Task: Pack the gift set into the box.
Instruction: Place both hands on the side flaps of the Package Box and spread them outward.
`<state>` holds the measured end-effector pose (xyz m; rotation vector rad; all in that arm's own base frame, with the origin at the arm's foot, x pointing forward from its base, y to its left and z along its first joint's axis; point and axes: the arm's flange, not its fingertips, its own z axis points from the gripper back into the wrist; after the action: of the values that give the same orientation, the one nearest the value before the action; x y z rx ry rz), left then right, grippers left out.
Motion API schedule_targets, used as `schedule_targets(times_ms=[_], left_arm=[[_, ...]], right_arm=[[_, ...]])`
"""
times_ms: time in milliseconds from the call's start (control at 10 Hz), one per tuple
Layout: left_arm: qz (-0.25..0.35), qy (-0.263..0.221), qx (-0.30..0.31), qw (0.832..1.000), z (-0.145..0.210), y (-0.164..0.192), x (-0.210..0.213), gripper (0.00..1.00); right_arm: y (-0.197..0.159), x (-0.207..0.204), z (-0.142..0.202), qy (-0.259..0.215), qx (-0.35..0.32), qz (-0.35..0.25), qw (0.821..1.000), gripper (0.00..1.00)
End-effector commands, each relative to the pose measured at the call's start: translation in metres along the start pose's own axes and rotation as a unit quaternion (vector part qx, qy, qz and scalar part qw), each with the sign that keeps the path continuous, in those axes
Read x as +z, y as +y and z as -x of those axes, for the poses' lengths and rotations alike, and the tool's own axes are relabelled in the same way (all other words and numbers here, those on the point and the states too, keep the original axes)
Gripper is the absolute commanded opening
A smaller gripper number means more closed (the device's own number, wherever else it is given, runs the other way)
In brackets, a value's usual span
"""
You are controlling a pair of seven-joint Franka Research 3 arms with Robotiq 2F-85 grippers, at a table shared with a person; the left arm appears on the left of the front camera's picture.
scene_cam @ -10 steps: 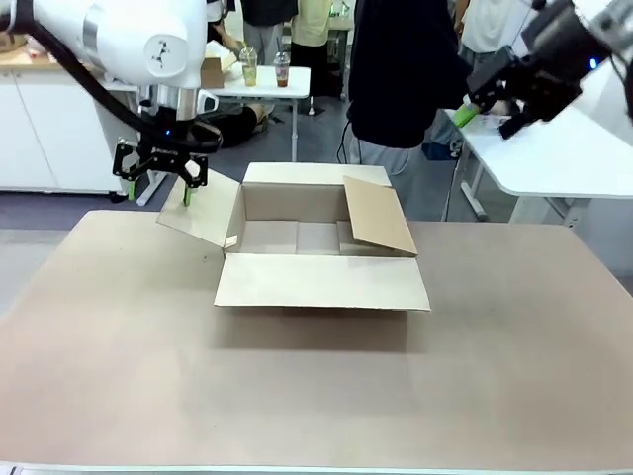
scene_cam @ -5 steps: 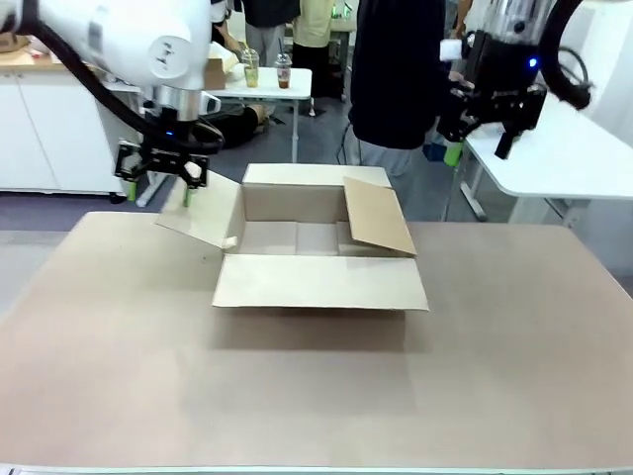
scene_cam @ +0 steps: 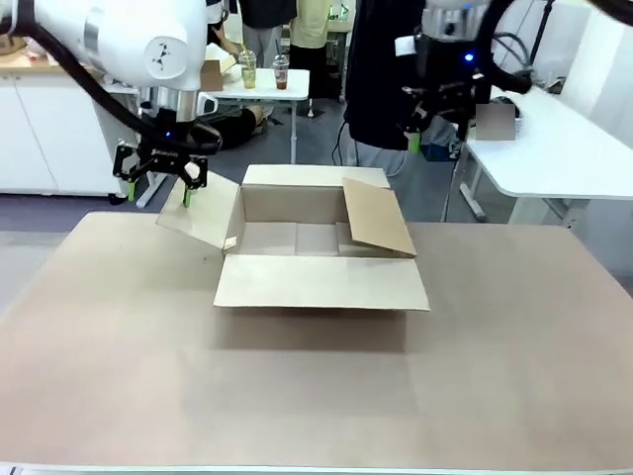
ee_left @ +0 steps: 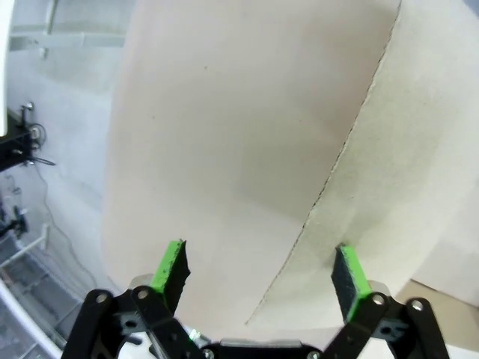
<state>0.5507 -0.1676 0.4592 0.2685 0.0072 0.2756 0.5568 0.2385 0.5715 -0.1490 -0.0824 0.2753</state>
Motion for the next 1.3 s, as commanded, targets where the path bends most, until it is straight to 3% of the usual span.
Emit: schedule_targets(times_ms=[0, 200, 400, 500, 600, 800, 1000, 1200], left_arm=[[-0.008, -0.003, 0.002, 1.000, 0.000, 0.003, 0.001, 1.00], [-0.008, -0.003, 0.002, 1.000, 0.000, 0.003, 0.001, 1.00], [-0.008, -0.003, 0.002, 1.000, 0.000, 0.003, 0.001, 1.00], [-0.008, -0.003, 0.002, 1.000, 0.000, 0.003, 0.001, 1.00], [-0.008, -0.003, 0.002, 1.000, 0.000, 0.003, 0.001, 1.00], [-0.008, -0.003, 0.002, 1.000, 0.000, 0.003, 0.001, 1.00], [-0.008, -0.003, 0.002, 1.000, 0.000, 0.003, 0.001, 1.00], [-0.008, -0.003, 0.002, 1.000, 0.000, 0.003, 0.001, 1.00]], right_arm=[[0.018, 0.025, -0.088, 0.045, -0.011, 0.064, 0.997, 1.00], [0.065, 0.016, -0.138, 0.058, 0.007, 0.060, 0.996, 1.00], [0.119, 0.013, -0.153, 0.031, 0.002, -0.007, 0.999, 1.00], [0.141, 0.010, -0.144, 0.043, 0.006, -0.005, 0.999, 1.00], [0.097, -0.023, -0.094, 0.034, 0.023, 0.027, 0.999, 1.00], [0.097, -0.023, -0.094, 0.034, 0.023, 0.027, 0.999, 1.00], [0.125, -0.028, -0.100, 0.045, 0.049, 0.022, 0.998, 1.00], [0.106, -0.026, -0.100, 0.034, 0.016, 0.016, 0.999, 1.00]])
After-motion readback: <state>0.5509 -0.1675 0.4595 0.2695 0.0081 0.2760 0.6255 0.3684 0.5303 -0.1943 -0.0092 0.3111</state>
